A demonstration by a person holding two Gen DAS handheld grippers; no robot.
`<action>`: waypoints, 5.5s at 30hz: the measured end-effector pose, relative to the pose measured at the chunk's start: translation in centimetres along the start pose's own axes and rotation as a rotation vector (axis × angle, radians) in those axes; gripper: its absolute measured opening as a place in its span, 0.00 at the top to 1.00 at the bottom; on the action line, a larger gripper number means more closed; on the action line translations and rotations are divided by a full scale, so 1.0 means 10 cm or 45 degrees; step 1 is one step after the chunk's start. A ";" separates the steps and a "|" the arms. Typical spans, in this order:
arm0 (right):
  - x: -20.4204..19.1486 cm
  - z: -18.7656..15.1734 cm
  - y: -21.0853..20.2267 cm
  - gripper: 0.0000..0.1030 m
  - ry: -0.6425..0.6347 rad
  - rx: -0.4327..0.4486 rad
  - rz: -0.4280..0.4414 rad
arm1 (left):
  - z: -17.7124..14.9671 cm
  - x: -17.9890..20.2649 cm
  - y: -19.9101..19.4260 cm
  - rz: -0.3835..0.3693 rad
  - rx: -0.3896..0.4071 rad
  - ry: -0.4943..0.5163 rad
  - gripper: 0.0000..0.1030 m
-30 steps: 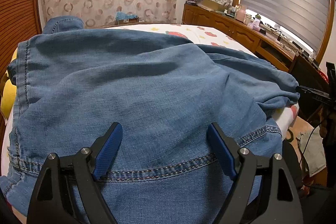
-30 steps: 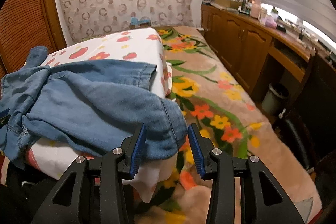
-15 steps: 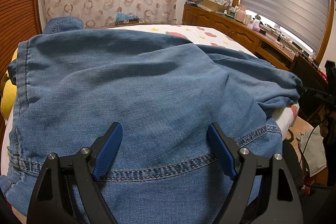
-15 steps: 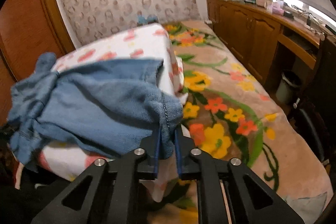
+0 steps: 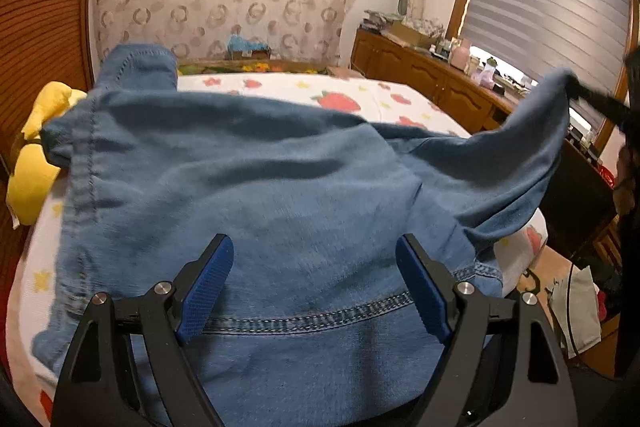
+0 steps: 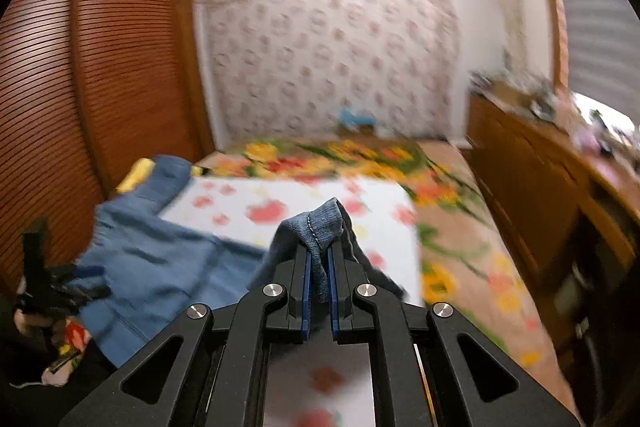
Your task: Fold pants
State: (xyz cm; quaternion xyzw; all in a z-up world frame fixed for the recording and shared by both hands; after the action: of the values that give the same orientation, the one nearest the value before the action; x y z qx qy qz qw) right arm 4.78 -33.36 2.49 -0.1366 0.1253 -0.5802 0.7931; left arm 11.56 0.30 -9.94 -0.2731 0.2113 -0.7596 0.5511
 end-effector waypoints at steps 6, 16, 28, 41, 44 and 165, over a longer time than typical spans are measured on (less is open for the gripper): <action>-0.92 0.51 0.17 0.93 -0.209 0.071 0.222 | 0.06 -0.08 -0.20 0.020 0.055 0.000 0.19; -2.10 0.49 0.45 0.91 -0.358 -0.051 0.574 | 0.03 -0.41 -0.50 0.078 0.110 -0.058 0.19; -2.03 0.40 0.72 0.65 -0.334 -0.178 0.411 | -0.04 -0.54 -0.47 0.074 0.105 -0.090 0.19; -2.22 -0.05 1.26 0.66 -0.228 -0.440 0.392 | 0.26 -0.15 -0.11 -0.068 0.074 0.028 0.37; -2.35 -0.11 1.33 0.66 -0.214 -0.467 0.414 | 0.32 -0.07 0.04 -0.102 0.044 0.046 0.44; -1.66 0.16 1.91 0.75 -0.062 -0.525 0.284 | -0.56 -1.02 -0.67 0.179 0.024 -0.117 0.93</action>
State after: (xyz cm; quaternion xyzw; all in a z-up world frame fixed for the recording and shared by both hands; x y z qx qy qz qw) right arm 17.38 -11.82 -2.22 -0.2952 0.2363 -0.4475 0.8104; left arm 5.54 12.21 -11.90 -0.2870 0.1973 -0.7078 0.6146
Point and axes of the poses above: each gripper's, at about its wrist camera, not at the fingertips, and y roughly the way its jaws point, x to its right, z to its top, the point moved 7 cm from there along y, roughly the way its jaws point
